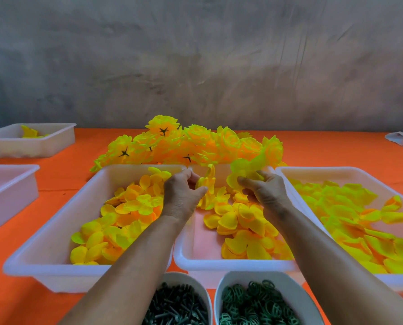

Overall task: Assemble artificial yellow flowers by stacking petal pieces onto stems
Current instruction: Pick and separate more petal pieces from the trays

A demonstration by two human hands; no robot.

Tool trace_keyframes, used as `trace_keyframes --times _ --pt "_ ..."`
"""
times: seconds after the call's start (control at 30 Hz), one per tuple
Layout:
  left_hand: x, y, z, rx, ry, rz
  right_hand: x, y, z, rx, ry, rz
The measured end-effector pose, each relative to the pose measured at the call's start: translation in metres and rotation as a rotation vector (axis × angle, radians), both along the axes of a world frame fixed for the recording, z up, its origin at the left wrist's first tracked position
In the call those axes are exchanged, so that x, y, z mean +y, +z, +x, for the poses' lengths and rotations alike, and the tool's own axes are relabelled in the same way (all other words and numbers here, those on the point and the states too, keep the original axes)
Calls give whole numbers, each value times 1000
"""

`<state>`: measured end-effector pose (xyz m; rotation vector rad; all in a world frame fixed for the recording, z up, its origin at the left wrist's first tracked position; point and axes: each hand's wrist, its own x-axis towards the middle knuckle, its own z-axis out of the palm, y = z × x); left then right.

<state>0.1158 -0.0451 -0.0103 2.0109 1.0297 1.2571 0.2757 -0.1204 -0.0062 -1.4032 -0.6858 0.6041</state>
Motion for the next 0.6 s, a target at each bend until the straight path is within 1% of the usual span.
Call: trace_keyframes --times 0.1,0.2,0.3,0.4,0.5,0.6 --pt "-2 0 2 98 -34 87 -2 0 -2 -29 -5 32" --pt "-6 1 4 190 -132 132 -4 1 -2 13 -30 62" --pt "-11 1 4 279 -274 90 -2 2 -4 57 18 69" --pt "-12 0 5 361 -373 20 -1 5 -7 65 98 26" --pt "-12 0 4 410 -428 -52 -1 8 -8 68 115 14" --pt "-12 0 3 423 -440 -70 -1 7 -8 60 83 38"
